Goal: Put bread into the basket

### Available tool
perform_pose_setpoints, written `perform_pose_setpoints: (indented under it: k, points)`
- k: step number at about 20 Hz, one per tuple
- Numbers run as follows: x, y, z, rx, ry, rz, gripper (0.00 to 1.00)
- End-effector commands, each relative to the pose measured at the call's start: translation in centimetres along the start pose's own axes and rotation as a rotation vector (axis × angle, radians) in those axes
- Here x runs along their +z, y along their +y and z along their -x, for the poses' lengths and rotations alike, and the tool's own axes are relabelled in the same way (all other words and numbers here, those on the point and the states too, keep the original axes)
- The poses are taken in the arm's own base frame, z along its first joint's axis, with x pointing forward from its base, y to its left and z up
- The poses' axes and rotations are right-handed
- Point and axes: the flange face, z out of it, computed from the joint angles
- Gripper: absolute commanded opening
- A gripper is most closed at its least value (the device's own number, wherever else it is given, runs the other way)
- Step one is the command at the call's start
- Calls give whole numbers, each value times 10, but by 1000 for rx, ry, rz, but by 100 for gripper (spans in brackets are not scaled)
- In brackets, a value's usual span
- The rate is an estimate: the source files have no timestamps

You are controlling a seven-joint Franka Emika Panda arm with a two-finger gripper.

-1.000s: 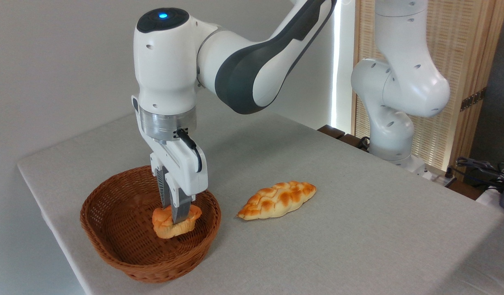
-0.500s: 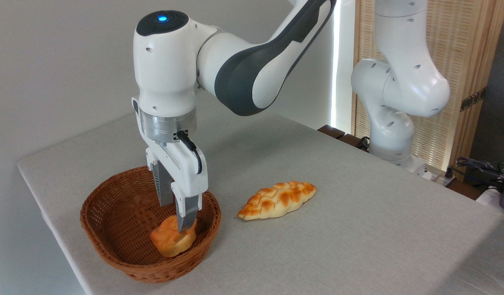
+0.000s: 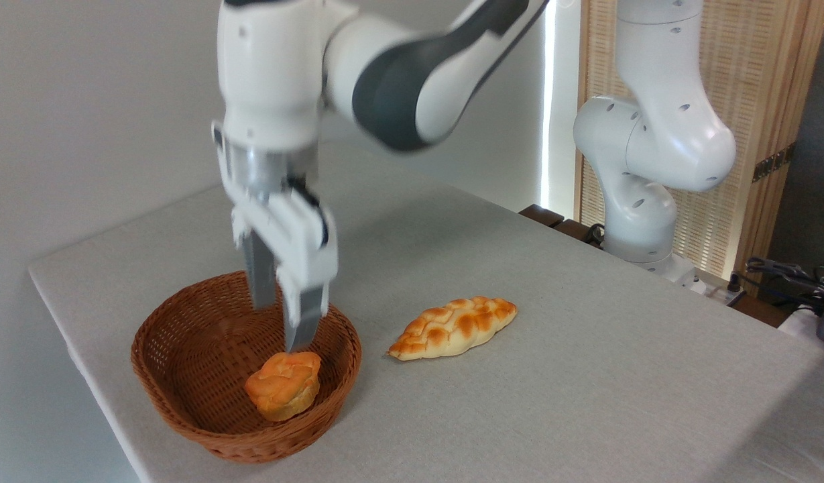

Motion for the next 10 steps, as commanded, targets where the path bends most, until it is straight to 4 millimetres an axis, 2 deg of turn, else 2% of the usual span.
perform_pose_setpoints:
  k: [1, 4, 6, 8, 10]
  points:
    - [-61, 17, 11, -22, -26, 33, 100]
    - [-105, 19, 7, -55, -38, 50, 100]
    - [-125, 20, 6, -84, -53, 52, 100]
    - [-131, 21, 8, -103, -87, 34, 100]
    - [-126, 25, 2, -91, -128, 6, 100]
